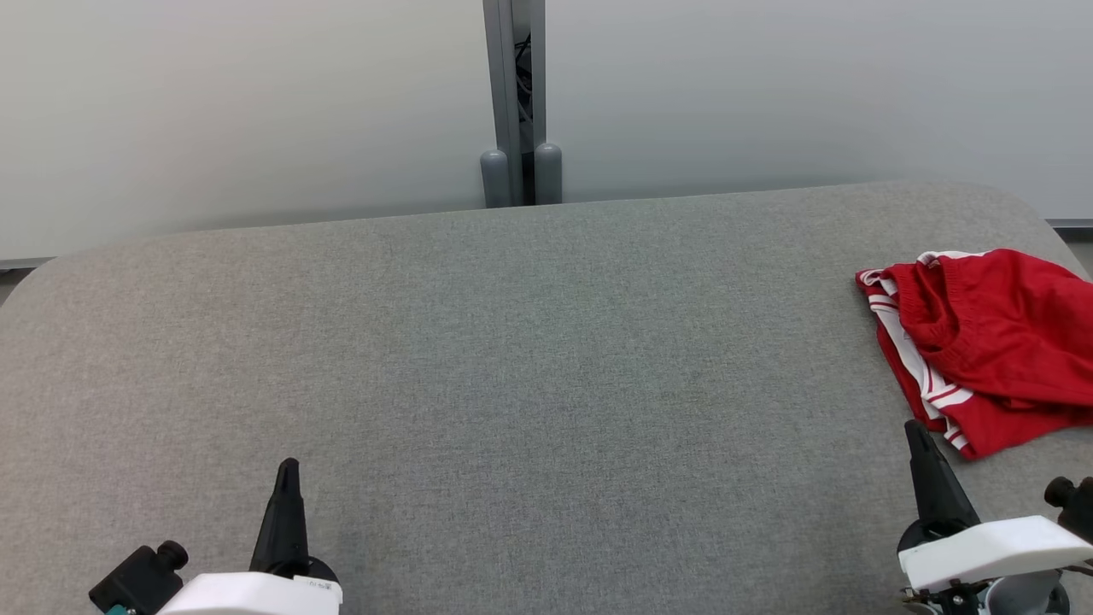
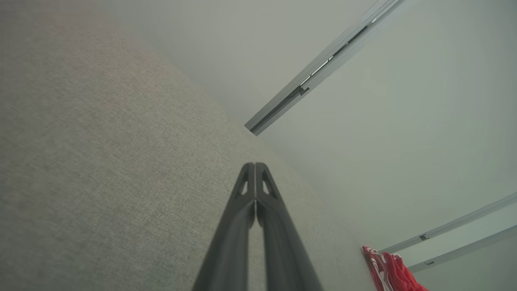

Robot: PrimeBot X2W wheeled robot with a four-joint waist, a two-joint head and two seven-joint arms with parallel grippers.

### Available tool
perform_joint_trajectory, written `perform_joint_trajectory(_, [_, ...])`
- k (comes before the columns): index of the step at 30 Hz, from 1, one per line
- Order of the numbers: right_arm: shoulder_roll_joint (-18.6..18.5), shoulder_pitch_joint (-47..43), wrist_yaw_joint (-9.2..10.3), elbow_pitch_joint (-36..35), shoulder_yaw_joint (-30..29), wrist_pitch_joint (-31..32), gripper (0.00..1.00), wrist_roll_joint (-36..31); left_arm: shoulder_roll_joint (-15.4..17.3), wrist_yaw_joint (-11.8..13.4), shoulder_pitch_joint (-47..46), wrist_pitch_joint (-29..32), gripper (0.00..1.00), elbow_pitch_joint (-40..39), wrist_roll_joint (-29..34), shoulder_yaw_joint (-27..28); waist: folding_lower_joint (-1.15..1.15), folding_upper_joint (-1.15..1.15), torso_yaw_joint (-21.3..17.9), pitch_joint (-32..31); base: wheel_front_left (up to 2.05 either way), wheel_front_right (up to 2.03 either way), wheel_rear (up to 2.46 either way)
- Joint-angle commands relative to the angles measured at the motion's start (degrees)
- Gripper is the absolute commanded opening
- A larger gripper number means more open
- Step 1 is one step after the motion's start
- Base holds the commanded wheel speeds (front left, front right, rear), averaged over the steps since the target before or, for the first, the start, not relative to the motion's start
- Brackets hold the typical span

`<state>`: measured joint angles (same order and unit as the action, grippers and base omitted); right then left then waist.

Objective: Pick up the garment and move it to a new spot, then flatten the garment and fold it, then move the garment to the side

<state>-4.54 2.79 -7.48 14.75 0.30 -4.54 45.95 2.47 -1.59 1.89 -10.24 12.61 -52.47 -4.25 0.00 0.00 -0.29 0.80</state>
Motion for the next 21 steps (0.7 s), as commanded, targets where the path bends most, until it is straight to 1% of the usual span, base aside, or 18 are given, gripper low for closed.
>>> perform_joint_trajectory(1, [-0.8, 0.5, -0.01, -1.1, -0.7, 0.6, 0.0, 1.9, 0.2, -0.5, -1.5, 0.3, 0.0, -0.8, -1.5, 0.1, 0.0, 0.0, 0.0, 0.0, 0.0, 0.0, 0.0])
perform_joint_trajectory(11, [-1.2, 0.4, -0.02, -1.4, -2.5, 3.0, 0.0, 9.8, 0.3, -1.4, -2.4, 1.2, 0.0, -0.8, -7.8, -0.2, 0.0, 0.0, 0.0, -0.1, 0.0, 0.0, 0.0])
perform_joint_trajectory(21, [-1.5, 0.3, -0.02, -1.7, -4.1, 5.1, 0.0, 16.2, 0.3, -2.2, -3.3, 2.0, 0.0, -0.9, -12.9, -0.4, 0.0, 0.0, 0.1, -0.2, 0.0, 0.0, 0.0])
